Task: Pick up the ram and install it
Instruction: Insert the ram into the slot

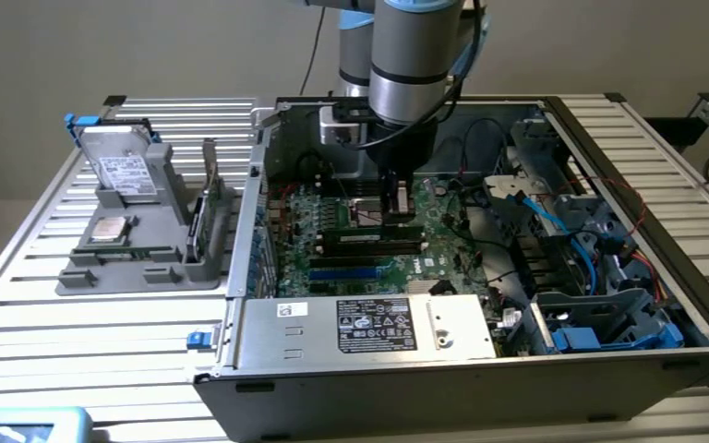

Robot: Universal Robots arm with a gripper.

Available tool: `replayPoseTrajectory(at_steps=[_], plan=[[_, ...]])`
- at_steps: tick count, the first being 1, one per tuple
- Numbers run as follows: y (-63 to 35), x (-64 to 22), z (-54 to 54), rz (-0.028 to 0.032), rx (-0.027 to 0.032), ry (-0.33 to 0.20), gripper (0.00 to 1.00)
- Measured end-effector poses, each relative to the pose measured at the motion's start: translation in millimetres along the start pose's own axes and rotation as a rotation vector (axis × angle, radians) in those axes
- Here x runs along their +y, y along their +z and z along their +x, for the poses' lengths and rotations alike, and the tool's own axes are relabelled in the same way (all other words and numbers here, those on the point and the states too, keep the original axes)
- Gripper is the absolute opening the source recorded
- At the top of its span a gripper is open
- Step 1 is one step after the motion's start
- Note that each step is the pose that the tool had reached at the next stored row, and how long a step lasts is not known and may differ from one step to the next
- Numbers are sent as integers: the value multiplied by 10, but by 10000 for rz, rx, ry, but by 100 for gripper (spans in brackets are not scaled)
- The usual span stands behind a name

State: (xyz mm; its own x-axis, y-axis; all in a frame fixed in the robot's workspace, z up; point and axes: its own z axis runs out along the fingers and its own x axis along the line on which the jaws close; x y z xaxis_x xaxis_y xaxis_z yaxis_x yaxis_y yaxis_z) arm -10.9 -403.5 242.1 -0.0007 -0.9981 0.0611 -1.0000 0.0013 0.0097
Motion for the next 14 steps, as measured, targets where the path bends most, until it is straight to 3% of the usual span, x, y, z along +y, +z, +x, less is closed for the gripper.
replayPoseTrajectory(at_steps=[14], plan=[[5,0,-18,0,78,10,12]])
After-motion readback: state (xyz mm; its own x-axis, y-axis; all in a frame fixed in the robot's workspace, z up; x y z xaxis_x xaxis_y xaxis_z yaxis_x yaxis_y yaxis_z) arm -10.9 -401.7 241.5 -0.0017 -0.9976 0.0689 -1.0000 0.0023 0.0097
